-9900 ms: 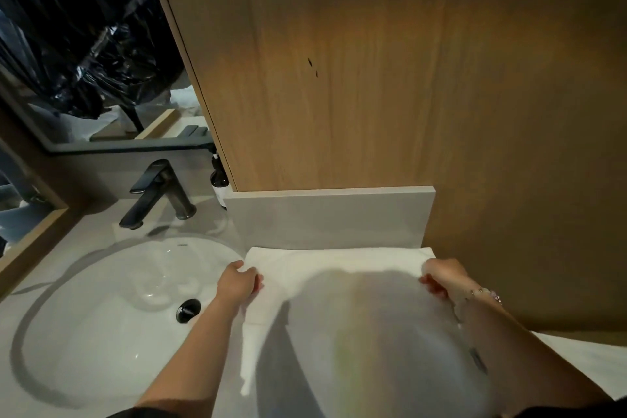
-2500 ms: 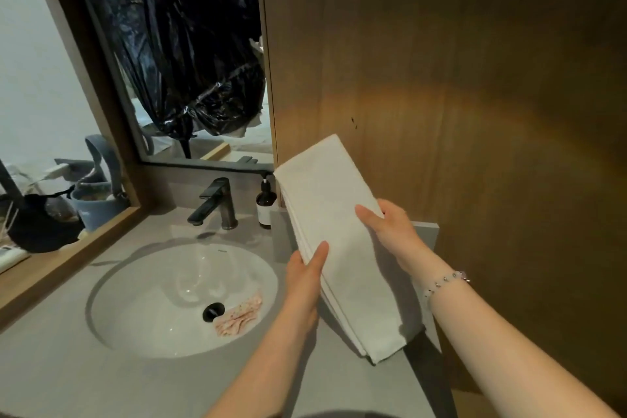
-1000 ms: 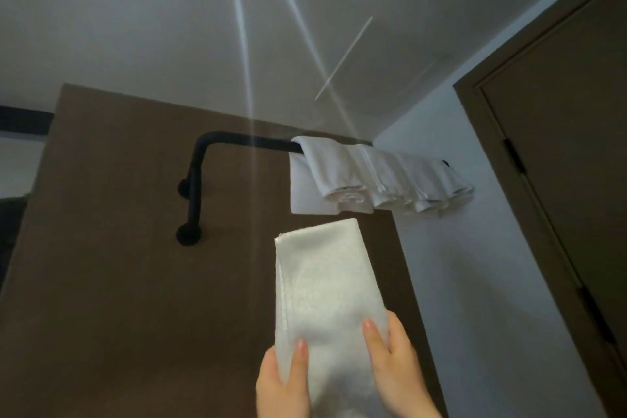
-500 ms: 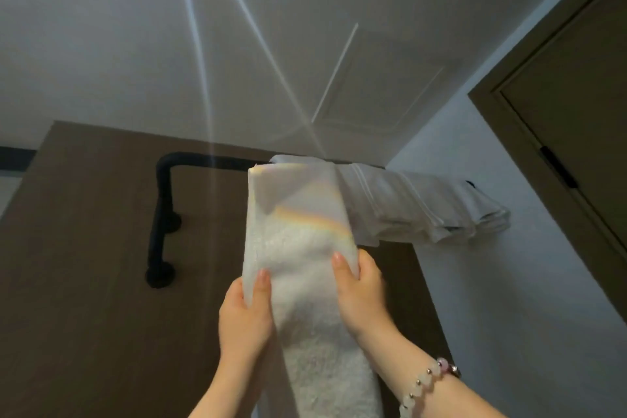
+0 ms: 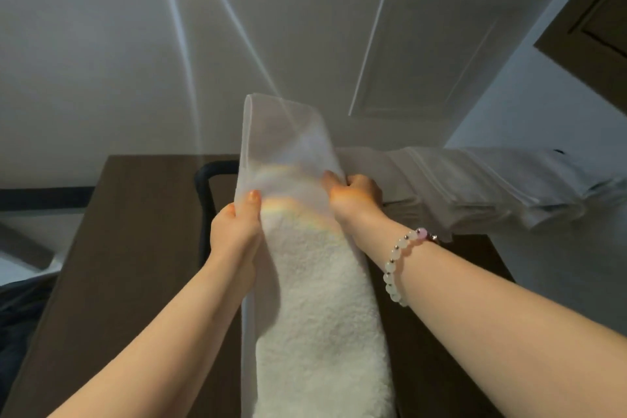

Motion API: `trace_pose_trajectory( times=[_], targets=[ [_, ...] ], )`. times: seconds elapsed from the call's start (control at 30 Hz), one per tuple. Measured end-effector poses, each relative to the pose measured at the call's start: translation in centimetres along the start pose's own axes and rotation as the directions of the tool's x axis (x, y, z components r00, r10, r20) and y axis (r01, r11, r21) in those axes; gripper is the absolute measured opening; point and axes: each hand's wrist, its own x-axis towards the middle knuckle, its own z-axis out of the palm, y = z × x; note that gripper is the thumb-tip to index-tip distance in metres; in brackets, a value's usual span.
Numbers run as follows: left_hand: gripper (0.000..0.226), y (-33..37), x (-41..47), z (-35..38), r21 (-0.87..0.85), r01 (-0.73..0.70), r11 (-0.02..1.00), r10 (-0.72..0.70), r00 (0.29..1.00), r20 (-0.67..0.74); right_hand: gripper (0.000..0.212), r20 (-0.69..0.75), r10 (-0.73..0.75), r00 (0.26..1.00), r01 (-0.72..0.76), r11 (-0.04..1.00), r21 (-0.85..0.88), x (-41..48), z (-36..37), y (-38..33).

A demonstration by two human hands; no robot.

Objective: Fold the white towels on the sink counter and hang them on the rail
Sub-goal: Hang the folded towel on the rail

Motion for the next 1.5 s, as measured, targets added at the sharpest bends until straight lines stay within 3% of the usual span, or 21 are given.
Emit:
trace_pose_trajectory(
  times=[0.17,0.5,0.6,0.73,0.93,1.07,1.33,1.5],
  targets=[
    [0.052,1.6,3.9,1.2,-0.039,0.084,0.996,-0.084,0.996,0.009,0.048,0.043,0.033,0.999,-0.032,0.999,-0.020,2.7,0.9,-1.8],
    [0.054,1.8,8.6,2.1,0.013,0.074,0.997,-0.073,0.995,-0.070,0.051,0.148,0.141,0.979,-0.163,0.975,0.148,0.1,2.9,1.4],
    [0.052,1.4,8.8,2.5,0.000,0.089,0.996,-0.089,0.996,-0.030,0.042,0.074,0.146,0.987,-0.156,0.974,0.164,0.5,2.8,1.7],
    [0.053,1.6,8.7,1.4,-0.012,0.123,0.992,-0.123,0.992,0.035,0.047,0.088,0.153,0.984,-0.163,0.978,0.131,1.7,2.9,0.7],
    [0.059,1.2,6.8,-0.6,-0.033,0.118,0.992,-0.105,0.954,0.280,0.033,0.089,0.133,0.987,-0.145,0.979,0.141,3.0,3.6,-1.3],
    [0.048,0.1,5.8,-2.4,0.068,0.084,0.994,-0.097,0.971,0.217,0.026,0.097,0.124,0.988,-0.137,0.979,0.148,3.6,4.8,-1.8],
    [0.041,0.0,6.2,-2.6,0.180,-0.010,0.984,-0.014,0.991,0.130,0.035,0.122,0.133,0.984,-0.158,0.960,0.230,2.7,5.3,-1.5],
    [0.044,0.6,6.8,-1.5,0.179,-0.024,0.983,0.004,0.994,0.110,0.060,0.234,0.139,0.962,-0.208,0.929,0.305,-0.1,4.5,-0.1]
  ],
)
